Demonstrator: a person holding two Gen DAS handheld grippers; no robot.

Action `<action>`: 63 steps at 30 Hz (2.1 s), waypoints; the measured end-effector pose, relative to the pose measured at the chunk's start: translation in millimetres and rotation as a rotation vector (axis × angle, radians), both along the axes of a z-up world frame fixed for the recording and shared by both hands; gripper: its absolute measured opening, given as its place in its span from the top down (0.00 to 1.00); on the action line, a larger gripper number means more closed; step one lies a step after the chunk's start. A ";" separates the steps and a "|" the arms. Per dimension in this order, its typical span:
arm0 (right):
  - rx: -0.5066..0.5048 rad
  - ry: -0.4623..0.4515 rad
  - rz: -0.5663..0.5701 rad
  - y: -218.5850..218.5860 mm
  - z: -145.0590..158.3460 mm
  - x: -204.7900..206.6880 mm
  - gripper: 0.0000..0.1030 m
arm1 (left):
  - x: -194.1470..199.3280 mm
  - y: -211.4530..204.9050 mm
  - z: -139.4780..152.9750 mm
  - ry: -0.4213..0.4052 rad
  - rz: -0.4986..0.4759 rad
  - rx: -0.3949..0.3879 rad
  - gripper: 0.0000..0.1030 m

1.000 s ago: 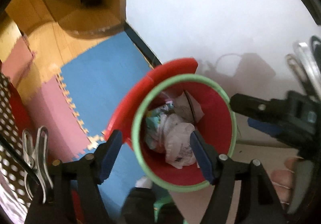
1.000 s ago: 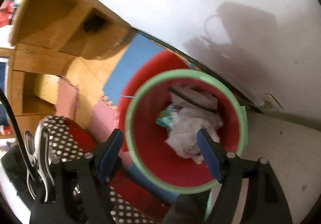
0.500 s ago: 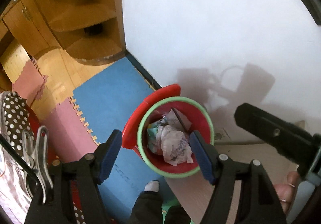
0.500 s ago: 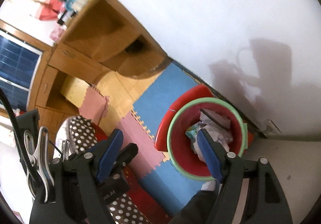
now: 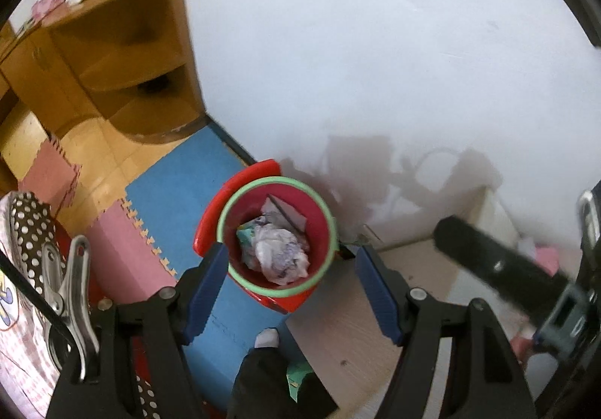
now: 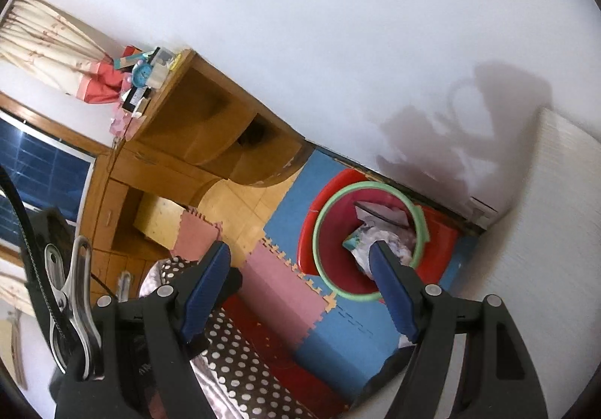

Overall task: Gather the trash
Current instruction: 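Raise both tools from the bucket and move back over the table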

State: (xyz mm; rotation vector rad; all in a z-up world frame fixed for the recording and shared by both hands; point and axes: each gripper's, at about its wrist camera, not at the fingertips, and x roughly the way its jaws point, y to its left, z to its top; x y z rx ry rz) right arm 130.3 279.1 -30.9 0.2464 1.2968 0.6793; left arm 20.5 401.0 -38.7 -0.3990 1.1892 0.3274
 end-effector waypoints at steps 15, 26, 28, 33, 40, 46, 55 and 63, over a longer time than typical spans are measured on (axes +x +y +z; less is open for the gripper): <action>0.035 -0.055 -0.101 -127.4 42.3 -30.1 0.24 | -20.2 -121.2 34.7 -0.038 -0.084 0.005 0.28; 0.055 -0.073 -0.101 -198.8 49.5 -47.8 0.24 | -39.7 -178.4 45.4 -0.077 -0.083 0.027 0.28; 0.053 -0.084 -0.096 -208.0 51.5 -50.3 0.24 | -42.1 -191.6 44.9 -0.083 -0.091 0.027 0.28; 0.044 -0.109 -0.086 -229.5 56.5 -53.6 0.24 | -45.2 -218.5 43.5 -0.094 -0.120 0.039 0.28; 0.036 -0.138 -0.060 -247.8 58.4 -58.7 0.24 | -41.3 -243.9 40.6 -0.104 -0.162 0.064 0.28; 0.029 -0.162 -0.038 -259.2 55.2 -61.4 0.24 | -35.5 -252.0 37.4 -0.113 -0.178 0.081 0.28; 0.023 -0.171 -0.026 -278.6 47.6 -64.4 0.24 | -30.2 -268.5 31.9 -0.116 -0.213 0.087 0.28; 0.005 -0.198 -0.043 -306.7 46.9 -72.0 0.24 | -27.0 -298.9 24.2 -0.127 -0.278 0.098 0.28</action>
